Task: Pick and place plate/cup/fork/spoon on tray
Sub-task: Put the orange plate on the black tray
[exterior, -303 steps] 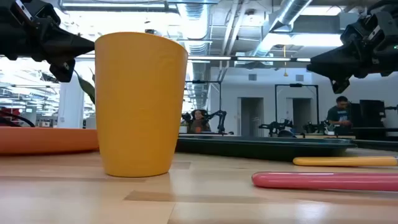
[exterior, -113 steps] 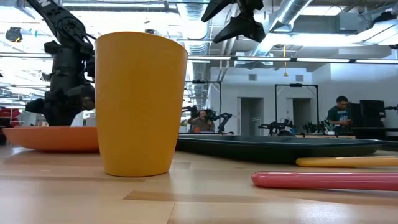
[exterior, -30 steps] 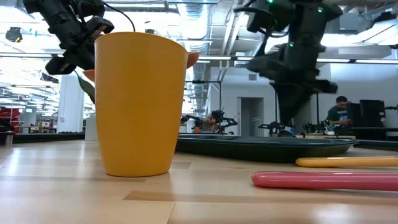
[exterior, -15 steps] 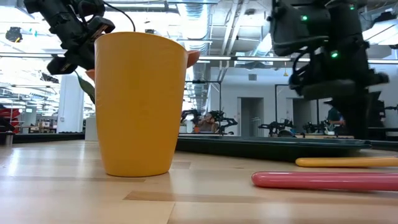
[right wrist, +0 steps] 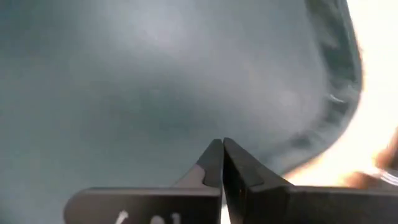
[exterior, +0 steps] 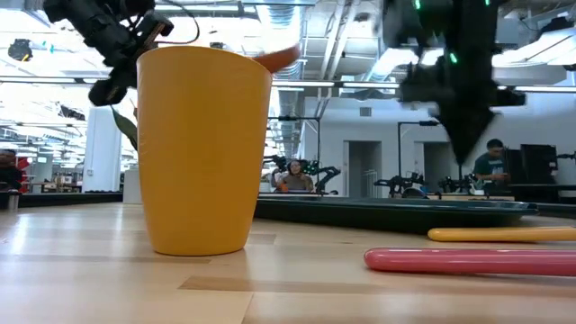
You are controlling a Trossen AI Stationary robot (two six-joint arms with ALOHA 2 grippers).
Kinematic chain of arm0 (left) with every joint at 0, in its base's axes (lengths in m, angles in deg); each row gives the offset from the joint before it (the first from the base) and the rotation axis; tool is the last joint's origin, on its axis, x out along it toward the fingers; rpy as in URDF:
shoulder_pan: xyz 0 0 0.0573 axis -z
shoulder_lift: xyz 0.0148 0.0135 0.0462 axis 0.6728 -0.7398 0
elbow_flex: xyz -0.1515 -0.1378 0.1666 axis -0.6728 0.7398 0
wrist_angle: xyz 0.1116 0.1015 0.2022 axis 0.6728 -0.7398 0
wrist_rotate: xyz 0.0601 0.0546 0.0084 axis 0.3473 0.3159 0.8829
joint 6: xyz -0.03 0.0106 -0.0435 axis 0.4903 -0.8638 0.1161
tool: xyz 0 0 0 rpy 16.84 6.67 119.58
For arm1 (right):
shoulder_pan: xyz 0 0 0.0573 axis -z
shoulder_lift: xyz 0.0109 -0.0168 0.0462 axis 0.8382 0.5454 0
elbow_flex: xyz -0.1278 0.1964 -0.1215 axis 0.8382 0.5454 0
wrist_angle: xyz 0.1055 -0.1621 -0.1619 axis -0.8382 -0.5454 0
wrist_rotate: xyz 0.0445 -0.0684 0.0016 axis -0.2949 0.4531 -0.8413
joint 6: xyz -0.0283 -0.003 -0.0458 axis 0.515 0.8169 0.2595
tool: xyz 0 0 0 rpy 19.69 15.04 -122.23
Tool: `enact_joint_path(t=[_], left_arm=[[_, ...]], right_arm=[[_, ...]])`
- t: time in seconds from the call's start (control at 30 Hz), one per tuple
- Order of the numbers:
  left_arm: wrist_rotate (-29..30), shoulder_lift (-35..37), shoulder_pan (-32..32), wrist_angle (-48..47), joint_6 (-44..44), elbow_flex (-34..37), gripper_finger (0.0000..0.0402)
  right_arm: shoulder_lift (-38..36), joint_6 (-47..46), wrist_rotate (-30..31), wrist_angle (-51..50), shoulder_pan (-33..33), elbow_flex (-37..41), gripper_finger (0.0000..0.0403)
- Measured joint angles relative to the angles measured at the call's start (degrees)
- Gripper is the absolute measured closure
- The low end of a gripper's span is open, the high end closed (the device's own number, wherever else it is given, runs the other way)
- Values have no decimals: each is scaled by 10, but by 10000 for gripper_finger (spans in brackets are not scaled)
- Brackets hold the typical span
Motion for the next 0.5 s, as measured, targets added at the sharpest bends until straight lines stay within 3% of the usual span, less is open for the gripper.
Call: enact_joint_path(t=[0.1,0.3,0.5], left_arm=[[7,-11,12,58,22,-1,401],[78,-64,42,92,34,-1,401],[97,-127,72,180,43,-1,401]], right_arm=[[-58,-1,41,102,2,-3,377],[-151,14,199,259,-6,-3,332],[-160,92,223,342,12,-3,238]])
